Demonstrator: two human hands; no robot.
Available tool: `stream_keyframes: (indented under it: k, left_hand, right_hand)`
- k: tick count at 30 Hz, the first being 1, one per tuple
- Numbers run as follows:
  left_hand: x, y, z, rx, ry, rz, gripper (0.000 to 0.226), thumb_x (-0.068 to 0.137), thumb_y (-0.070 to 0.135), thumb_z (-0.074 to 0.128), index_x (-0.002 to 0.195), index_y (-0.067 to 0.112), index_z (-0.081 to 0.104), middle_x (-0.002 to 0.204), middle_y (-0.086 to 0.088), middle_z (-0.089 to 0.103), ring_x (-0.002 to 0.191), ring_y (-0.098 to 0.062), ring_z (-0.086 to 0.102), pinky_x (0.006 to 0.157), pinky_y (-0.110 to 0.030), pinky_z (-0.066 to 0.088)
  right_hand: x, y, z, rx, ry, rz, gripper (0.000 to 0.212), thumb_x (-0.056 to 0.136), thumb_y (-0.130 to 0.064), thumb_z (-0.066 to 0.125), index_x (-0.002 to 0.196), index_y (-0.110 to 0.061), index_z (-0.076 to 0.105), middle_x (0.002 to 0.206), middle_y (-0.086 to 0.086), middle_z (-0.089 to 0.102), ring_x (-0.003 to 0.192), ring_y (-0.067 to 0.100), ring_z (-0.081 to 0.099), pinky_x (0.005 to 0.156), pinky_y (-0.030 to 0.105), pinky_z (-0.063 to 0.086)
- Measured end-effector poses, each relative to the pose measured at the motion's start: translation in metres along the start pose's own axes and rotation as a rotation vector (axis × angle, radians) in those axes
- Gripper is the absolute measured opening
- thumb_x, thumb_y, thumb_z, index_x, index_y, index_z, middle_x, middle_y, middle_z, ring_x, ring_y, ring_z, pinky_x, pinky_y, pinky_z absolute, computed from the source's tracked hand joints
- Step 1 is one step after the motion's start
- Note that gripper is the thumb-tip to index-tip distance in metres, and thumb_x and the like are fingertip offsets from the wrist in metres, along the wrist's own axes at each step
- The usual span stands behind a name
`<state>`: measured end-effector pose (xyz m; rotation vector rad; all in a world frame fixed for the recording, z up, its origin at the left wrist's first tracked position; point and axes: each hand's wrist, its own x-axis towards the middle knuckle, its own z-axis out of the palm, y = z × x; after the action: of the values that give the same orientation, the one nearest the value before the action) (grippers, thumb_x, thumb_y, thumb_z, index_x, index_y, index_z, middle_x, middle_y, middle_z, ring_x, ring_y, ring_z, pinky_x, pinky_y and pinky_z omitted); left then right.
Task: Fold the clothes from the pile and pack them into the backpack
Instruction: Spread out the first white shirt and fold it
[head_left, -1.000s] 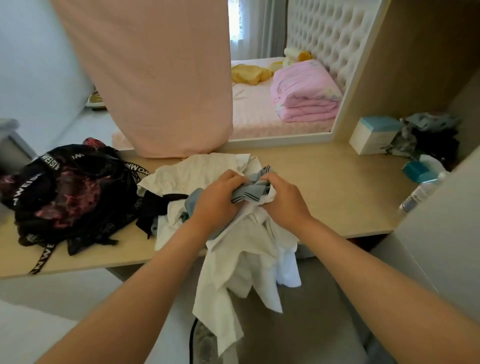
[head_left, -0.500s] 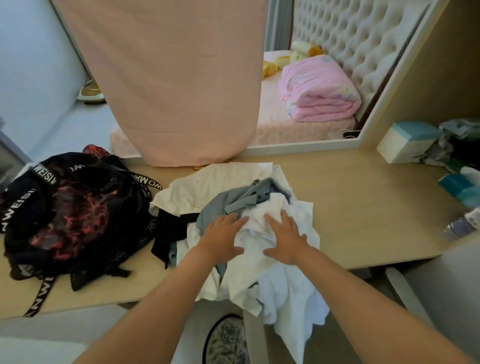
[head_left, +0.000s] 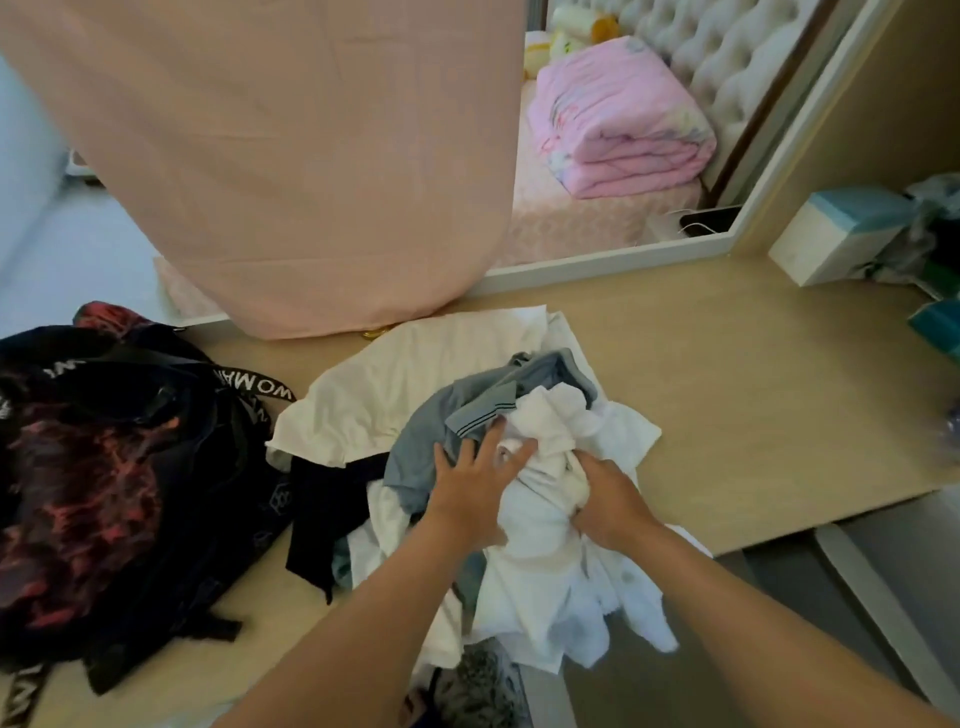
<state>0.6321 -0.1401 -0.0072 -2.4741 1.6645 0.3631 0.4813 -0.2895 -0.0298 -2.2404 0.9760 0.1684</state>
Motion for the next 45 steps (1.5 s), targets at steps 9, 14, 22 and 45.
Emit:
stream_keyframes:
  k: [9,14,22,45]
  left_hand:
    - [0.055,-0.089,-0.076,-0.418,0.339,0.008,0.054,0.093,0.033,0.055,0.144,0.036,0.038,0.136,0.009,0.051,0.113,-0.020,0.057,0.079,-0.035,0.052]
    - [0.068,-0.115,-0.093,-0.561,0.412,-0.156,0.026,0.091,0.026,0.050,0.116,0.031,0.053,0.097,0.006,0.060,0.085,-0.021,0.060,0.068,-0.036,0.050]
    - [0.046,-0.146,-0.073,-0.450,0.170,-0.411,0.084,0.078,0.071,0.057,0.148,0.033,0.030,0.152,-0.001,0.031,0.138,-0.027,0.031,0.105,-0.046,0.035]
    - [0.151,-0.069,-0.065,-0.707,0.067,-0.171,0.052,0.094,0.028,0.057,0.143,0.030,0.042,0.155,0.000,0.031,0.144,-0.022,0.026,0.116,-0.033,0.023]
  right_hand:
    - [0.066,-0.111,-0.080,0.050,0.466,-0.198,0.056,0.076,-0.004,0.062,0.123,-0.033,0.066,0.113,0.001,0.061,0.095,0.021,0.059,0.072,0.031,0.045]
    - [0.101,-0.146,-0.089,-0.245,0.393,-0.214,0.074,0.090,-0.014,0.059,0.153,-0.035,0.027,0.157,0.016,0.021,0.140,0.038,0.027,0.106,0.055,0.037]
    - [0.095,-0.164,-0.027,-0.477,0.250,-0.447,0.092,0.082,-0.055,0.052,0.156,-0.042,-0.002,0.164,0.006,-0.019,0.150,0.031,-0.020,0.114,0.070,0.003]
    - [0.158,-0.052,-0.102,-0.574,0.422,0.093,0.068,0.085,-0.027,0.063,0.145,-0.019,0.032,0.157,0.022,0.020,0.146,0.042,0.016,0.108,0.068,0.025]
